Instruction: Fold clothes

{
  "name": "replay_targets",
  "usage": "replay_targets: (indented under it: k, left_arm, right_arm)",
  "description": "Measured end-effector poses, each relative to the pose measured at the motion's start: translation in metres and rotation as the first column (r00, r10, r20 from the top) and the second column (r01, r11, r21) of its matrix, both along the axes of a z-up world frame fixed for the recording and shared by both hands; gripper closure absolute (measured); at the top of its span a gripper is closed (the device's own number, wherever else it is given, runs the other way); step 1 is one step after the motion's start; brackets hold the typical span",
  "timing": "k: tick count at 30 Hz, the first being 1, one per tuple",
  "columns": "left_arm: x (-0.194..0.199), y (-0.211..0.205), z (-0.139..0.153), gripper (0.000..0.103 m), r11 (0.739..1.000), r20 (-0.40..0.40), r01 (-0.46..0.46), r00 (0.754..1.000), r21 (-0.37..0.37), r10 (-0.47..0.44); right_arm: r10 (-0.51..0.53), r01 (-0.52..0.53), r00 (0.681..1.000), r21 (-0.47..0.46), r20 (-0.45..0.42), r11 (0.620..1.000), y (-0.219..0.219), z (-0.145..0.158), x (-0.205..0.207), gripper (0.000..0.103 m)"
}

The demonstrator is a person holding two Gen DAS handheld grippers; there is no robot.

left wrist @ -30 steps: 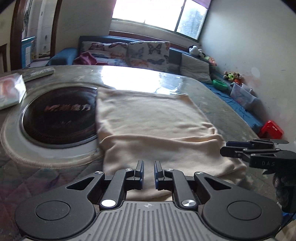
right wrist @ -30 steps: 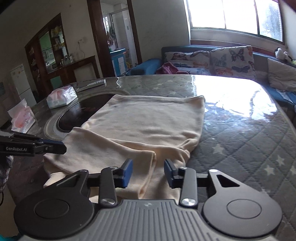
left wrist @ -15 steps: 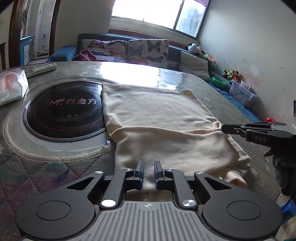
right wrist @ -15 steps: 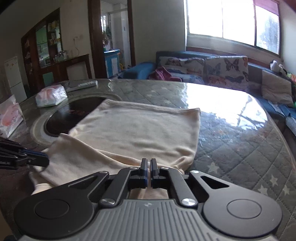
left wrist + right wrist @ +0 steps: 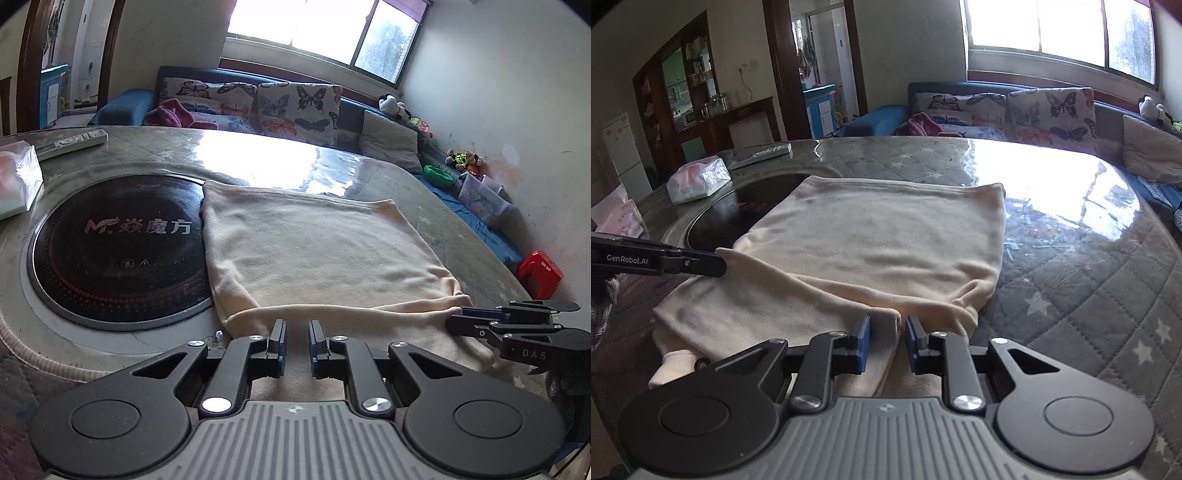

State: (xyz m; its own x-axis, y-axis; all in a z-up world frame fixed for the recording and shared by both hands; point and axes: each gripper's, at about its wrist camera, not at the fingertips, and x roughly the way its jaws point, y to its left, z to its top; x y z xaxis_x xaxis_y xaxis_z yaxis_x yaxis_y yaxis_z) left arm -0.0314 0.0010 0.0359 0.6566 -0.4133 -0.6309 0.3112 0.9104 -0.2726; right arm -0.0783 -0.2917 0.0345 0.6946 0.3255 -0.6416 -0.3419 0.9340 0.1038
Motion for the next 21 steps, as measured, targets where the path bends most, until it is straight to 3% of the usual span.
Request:
replay_targets:
  k: [1,4,6,12,15,21]
  left_arm:
    - [0.000,0.001,-0.001,0.089,1.000,-0.001,-0.004,1.000,0.000,0.004]
    - [-0.001,0.003,-0.001,0.090,1.000,0.004,-0.019,1.000,-0.006,0.019]
    - [-0.002,0.005,-0.001,0.089,0.999,0.012,-0.035,0.999,-0.001,0.035]
    - [-0.002,0.012,0.001,0.089,0.997,0.017,-0.072,0.997,0.004,0.072]
    - [-0.003,0.012,0.006,0.089,0.998,0.034,-0.069,0.997,0.010,0.068]
    - [0.003,0.001,0.005,0.089,0.999,0.042,-0.036,0.998,0.018,0.035]
  right_arm:
    - [0.002,-0.002,1.000,0.000,-0.001,1.000,0.001,-0.002,0.000,0.093]
    - [0.008,-0.006,0.999,-0.032,0.049,0.999,0.006,0.006,-0.004,0.096]
    - [0.015,-0.009,0.994,-0.064,0.104,0.998,0.011,0.017,-0.009,0.096]
    - [-0.023,0.026,0.999,-0.082,0.035,0.996,0.004,0.002,0.003,0.090]
    - [-0.014,0.020,0.997,-0.071,0.077,0.997,0.001,0.010,-0.005,0.089]
    - [0.098,-0.093,0.993,-0.060,0.073,0.994,0.009,0.016,-0.015,0.088]
